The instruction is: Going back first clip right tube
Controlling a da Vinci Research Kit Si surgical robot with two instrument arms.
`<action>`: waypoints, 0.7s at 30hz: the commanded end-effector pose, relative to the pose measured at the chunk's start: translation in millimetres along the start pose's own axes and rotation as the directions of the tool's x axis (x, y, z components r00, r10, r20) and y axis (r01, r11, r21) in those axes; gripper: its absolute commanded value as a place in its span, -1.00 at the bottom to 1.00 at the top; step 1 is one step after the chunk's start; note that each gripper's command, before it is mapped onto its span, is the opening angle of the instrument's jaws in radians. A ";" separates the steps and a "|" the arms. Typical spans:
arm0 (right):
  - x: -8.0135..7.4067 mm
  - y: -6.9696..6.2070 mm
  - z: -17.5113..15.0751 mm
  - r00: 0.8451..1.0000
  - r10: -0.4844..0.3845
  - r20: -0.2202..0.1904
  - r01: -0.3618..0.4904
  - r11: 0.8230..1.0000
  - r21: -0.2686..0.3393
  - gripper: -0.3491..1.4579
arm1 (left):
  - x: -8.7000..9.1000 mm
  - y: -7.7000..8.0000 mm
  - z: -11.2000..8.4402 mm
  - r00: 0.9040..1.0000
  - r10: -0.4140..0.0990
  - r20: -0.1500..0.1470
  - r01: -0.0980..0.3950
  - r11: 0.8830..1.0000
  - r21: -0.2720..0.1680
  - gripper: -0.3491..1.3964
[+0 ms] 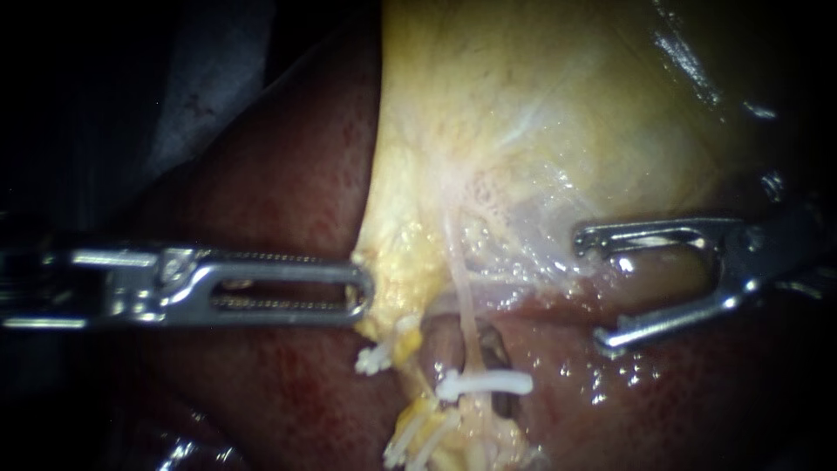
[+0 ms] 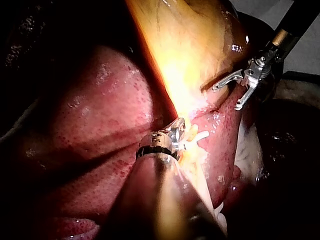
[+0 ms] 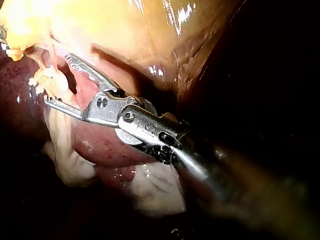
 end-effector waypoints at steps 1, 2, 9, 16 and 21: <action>0.1 0.0 0.0 1.000 -0.003 -0.002 0.003 1.000 -0.008 0.05 | 0.0 0.0 0.0 1.000 0.000 0.000 0.000 1.000 0.000 -1.00; 0.1 0.1 0.0 1.000 -0.002 -0.002 0.002 1.000 -0.009 0.05 | 0.0 0.0 0.0 1.000 0.000 0.000 0.000 1.000 0.000 -1.00; 0.1 0.1 -0.2 1.000 0.000 -0.003 0.000 1.000 -0.014 0.05 | -0.1 0.2 0.4 1.000 0.000 0.001 0.000 1.000 -0.002 -1.00; -0.1 0.1 -0.5 1.000 0.000 -0.003 0.000 1.000 -0.015 0.05 | 0.2 1.2 1.9 1.000 0.005 0.007 -0.005 1.000 -0.008 -1.00; 0.0 0.1 -0.5 1.000 0.000 -0.003 0.000 1.000 -0.016 0.05 | 1.3 1.8 4.3 1.000 0.012 0.011 -0.012 1.000 -0.014 -1.00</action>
